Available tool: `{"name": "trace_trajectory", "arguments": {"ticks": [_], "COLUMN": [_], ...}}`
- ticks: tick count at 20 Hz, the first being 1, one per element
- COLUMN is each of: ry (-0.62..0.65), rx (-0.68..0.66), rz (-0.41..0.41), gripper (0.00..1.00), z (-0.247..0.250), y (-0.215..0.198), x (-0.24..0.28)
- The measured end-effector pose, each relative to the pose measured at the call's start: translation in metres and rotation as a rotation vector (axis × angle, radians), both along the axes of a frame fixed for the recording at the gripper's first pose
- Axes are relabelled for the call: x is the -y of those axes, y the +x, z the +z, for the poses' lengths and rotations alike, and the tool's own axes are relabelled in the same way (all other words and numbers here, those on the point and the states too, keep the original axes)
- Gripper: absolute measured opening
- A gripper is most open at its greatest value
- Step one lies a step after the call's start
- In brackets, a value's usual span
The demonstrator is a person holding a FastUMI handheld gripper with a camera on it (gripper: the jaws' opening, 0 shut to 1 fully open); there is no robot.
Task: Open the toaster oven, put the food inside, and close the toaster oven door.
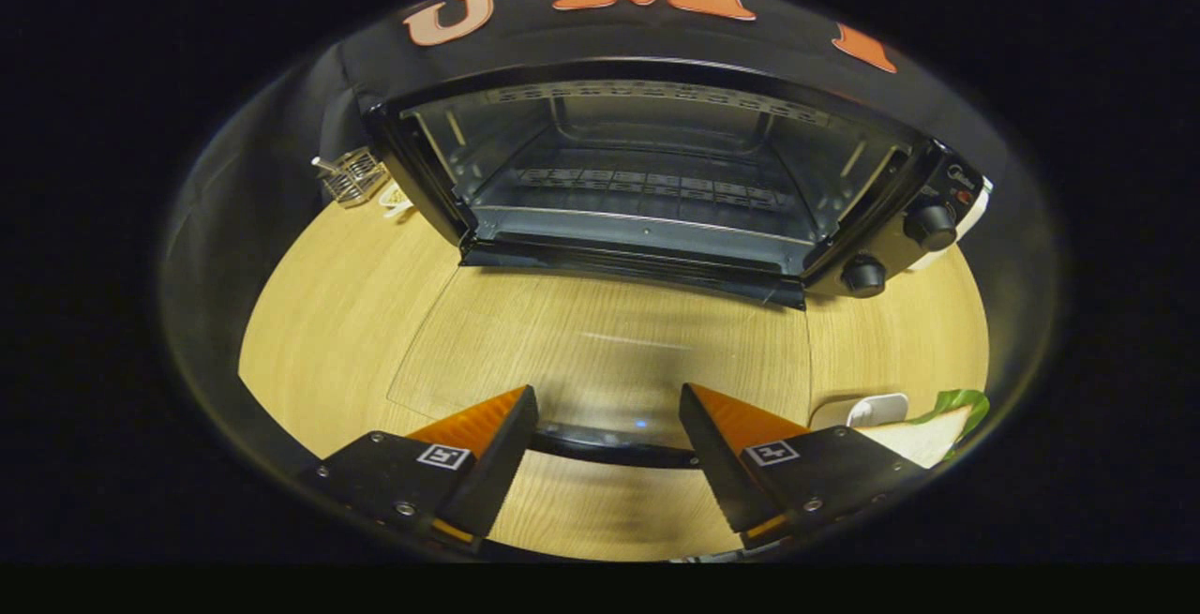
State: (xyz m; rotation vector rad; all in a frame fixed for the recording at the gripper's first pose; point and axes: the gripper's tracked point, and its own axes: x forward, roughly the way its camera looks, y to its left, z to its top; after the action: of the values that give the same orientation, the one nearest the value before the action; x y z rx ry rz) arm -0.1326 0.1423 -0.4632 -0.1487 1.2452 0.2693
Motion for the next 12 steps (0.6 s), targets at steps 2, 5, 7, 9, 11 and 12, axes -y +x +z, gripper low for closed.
{"name": "trace_trajectory", "arguments": {"ticks": [2, 5, 7, 9, 11, 12], "ry": [0.056, 0.098, 0.093, 0.074, 0.053, 0.039], "rx": [0.013, 0.092, 0.155, 0.195, 0.196, 0.196], "rz": [-0.040, -0.039, -0.034, -0.056, -0.091, -0.104], "gripper": [0.90, 0.90, 0.90, 0.90, 0.90, 0.90], "z": [0.017, 0.057, 0.084, 0.104, 0.118, 0.122], "y": [-0.001, 0.003, 0.012, 0.019, 0.021, 0.022], "x": [0.003, 0.022, 0.046, 0.074, 0.104, 0.119]}}
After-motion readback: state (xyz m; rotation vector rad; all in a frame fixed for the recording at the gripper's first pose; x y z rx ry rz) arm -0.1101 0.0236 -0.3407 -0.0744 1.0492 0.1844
